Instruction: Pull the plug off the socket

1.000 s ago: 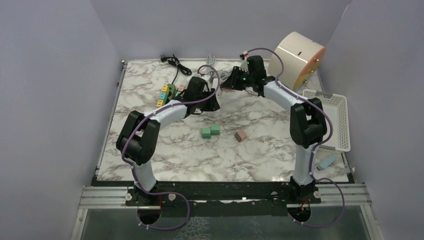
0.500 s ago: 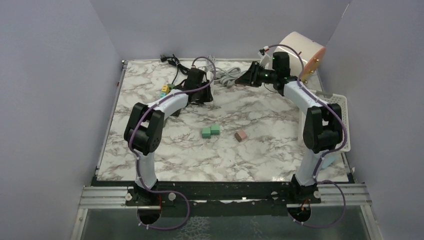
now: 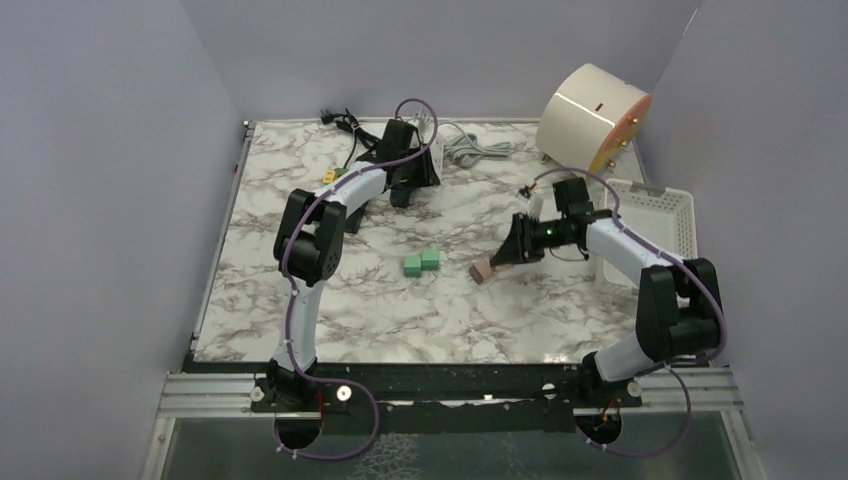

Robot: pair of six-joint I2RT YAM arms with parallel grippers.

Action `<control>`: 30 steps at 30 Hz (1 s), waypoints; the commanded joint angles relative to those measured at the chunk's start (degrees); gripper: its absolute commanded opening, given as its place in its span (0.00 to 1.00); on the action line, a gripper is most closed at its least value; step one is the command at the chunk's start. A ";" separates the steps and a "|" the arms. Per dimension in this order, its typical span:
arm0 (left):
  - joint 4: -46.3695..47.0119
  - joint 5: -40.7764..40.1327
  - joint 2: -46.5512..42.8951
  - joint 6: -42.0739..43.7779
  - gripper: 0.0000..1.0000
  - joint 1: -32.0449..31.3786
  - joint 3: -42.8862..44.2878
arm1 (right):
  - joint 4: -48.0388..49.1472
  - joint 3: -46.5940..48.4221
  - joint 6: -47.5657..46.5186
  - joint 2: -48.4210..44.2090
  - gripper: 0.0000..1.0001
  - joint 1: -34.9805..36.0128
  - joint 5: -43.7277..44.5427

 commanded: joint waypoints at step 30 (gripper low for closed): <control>-8.65 6.42 -15.88 4.40 0.99 -0.36 -2.40 | -4.61 1.39 -2.31 10.77 0.67 0.65 14.49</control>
